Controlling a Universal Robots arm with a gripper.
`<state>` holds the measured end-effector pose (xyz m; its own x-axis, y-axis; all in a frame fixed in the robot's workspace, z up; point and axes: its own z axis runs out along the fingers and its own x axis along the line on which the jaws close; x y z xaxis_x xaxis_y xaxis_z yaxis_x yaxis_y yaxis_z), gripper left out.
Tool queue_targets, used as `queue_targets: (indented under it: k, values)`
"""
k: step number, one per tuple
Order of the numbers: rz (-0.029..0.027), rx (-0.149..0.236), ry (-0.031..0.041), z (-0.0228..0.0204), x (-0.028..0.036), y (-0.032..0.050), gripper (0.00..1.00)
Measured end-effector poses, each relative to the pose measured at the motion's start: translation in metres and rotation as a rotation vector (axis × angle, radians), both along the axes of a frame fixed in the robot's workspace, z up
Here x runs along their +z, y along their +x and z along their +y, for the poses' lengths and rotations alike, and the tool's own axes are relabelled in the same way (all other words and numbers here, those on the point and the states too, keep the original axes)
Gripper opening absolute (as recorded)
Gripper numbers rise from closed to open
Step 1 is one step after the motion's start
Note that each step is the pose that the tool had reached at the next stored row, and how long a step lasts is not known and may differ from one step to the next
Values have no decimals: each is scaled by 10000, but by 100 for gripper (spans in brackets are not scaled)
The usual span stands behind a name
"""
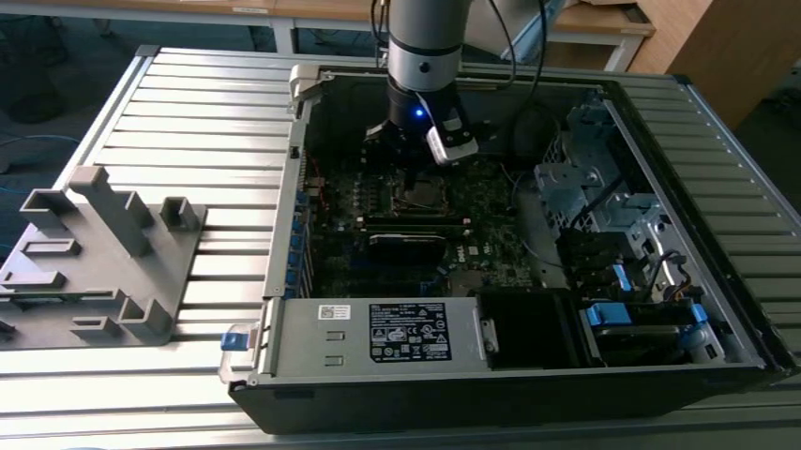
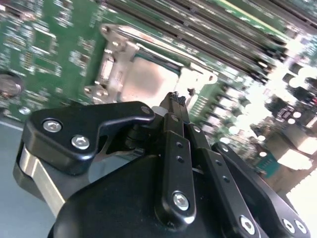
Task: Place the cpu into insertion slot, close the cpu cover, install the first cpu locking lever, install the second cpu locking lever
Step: 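Close the cpu cover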
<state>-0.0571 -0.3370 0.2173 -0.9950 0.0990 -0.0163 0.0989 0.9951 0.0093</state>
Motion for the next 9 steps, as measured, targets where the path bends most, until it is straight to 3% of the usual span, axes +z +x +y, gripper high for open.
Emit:
queue_targets:
  k: [5,9]
  values:
    - [10,0,0,0,-1,153,11]
    - [11,0,2,0,-1,192,11]
